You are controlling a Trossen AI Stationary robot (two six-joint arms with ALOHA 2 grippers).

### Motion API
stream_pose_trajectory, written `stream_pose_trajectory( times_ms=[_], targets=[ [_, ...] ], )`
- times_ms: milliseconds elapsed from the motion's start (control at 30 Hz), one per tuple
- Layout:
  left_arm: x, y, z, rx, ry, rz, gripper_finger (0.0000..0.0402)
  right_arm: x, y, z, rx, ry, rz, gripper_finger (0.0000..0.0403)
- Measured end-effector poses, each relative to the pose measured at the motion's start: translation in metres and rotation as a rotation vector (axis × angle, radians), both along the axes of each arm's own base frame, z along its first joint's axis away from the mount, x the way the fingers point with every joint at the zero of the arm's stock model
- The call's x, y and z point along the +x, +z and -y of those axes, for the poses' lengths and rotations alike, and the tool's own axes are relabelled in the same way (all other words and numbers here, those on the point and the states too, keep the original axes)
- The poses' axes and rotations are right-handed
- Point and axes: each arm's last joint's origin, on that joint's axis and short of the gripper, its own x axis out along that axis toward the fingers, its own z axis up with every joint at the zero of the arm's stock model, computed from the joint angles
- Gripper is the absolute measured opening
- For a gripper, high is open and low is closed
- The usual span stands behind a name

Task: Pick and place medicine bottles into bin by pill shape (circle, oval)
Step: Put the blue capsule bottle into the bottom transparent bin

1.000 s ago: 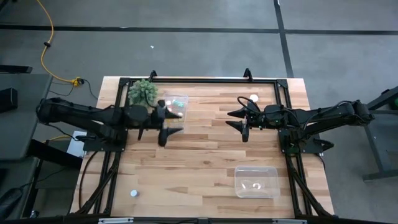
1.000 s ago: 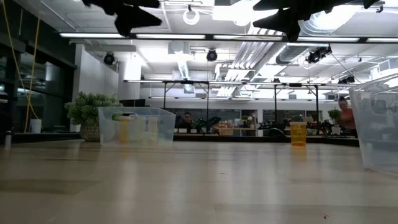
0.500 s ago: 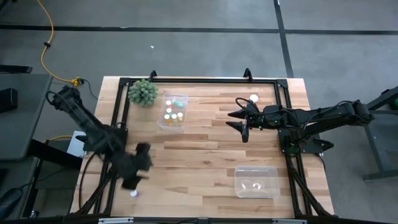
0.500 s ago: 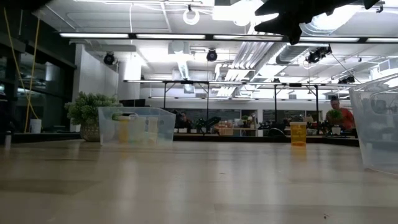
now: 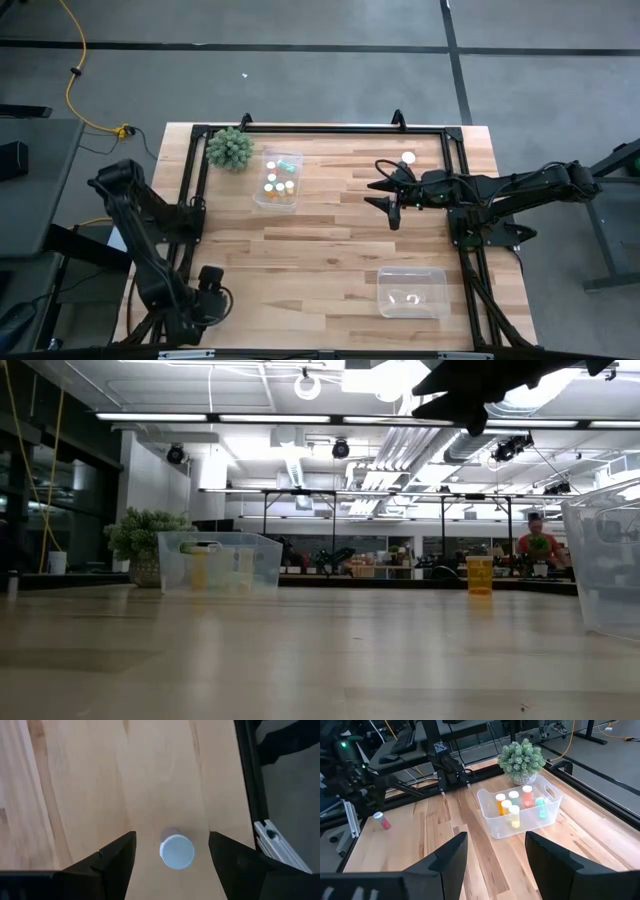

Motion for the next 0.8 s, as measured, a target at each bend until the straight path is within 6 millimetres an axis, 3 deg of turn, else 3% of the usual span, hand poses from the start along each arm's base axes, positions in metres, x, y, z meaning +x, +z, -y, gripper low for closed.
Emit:
stream_pose_trajectory(
  times_ms=[800],
  targets=[
    [0.002, -0.03, 0.011, 0.042, 0.065, -0.114, 0.0239, -0.001, -0.002, 0.0, 0.007, -0.005, -0.019, 0.0193]
  ],
)
